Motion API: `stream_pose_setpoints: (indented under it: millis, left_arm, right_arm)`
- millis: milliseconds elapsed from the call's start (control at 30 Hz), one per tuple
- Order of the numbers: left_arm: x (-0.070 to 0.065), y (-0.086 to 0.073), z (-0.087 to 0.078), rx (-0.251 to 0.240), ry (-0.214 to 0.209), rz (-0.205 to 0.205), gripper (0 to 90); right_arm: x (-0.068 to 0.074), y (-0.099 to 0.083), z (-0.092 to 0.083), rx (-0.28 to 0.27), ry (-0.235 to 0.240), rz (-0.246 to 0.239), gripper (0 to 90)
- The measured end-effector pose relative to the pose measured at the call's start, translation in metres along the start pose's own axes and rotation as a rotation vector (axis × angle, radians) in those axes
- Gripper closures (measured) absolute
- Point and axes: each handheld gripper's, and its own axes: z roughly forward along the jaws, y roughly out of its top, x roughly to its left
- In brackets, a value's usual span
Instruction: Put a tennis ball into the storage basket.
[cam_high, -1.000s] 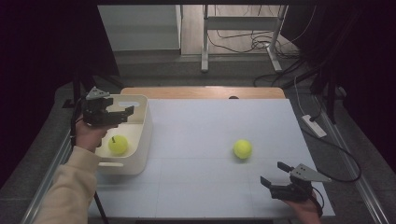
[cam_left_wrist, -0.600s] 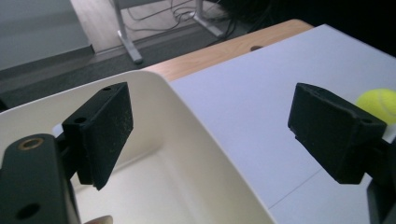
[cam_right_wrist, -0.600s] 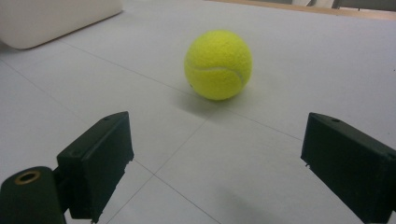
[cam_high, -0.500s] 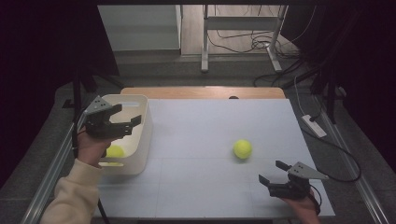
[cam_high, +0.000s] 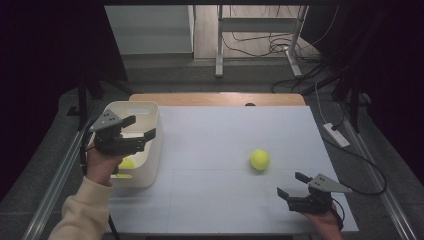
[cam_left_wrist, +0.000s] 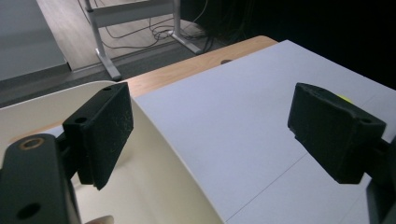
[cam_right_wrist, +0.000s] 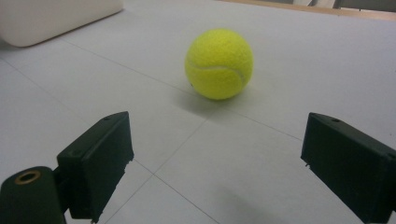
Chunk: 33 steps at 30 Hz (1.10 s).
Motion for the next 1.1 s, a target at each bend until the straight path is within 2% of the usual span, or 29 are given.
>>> stream_pose_setpoints:
  millis: [300, 700, 1100]
  left_arm:
    - [-0.015, 0.002, 0.009, 0.005, -0.046, 0.026, 15.1]
    - [-0.027, -0.001, 0.013, 0.008, -0.098, 0.029, 15.1]
    - [-0.047, 0.001, 0.032, 0.027, -0.159, 0.054, 14.9]
  right_arm:
    - [0.001, 0.000, -0.002, 0.001, -0.002, -0.005, 8.8]
    - [0.001, -0.001, -0.001, 0.005, 0.000, -0.007, 8.9]
    - [0.001, -0.001, -0.002, 0.006, -0.002, -0.008, 8.9]
